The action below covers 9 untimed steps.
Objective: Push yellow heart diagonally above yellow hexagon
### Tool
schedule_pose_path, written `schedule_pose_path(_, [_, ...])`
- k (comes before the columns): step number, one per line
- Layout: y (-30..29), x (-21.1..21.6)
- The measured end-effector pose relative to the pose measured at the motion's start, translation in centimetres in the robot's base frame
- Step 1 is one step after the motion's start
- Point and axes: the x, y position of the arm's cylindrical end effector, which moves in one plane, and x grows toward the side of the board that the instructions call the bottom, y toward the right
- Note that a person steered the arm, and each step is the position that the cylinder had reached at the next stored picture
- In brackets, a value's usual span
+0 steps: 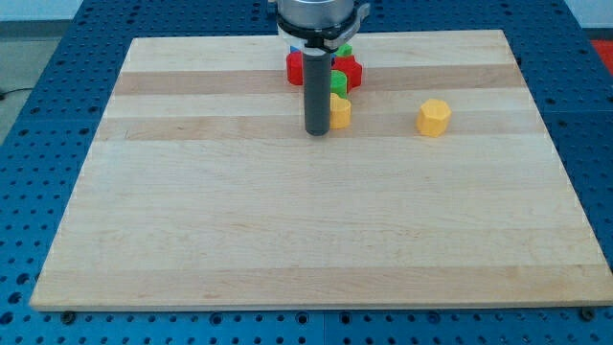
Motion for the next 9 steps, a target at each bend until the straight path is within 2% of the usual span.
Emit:
schedule_pose_path(1, [-2.4,-0.5])
schedule_pose_path(2, [0.3,-2.9])
schedule_pose_path(5, [12.2,-1.0])
schedule_pose_path(6, [8.0,-1.0])
schedule_pose_path(7, [8.4,-1.6])
schedule_pose_path(8, [12.3,-5.0])
schedule_pose_path(9, [15.2,-4.8])
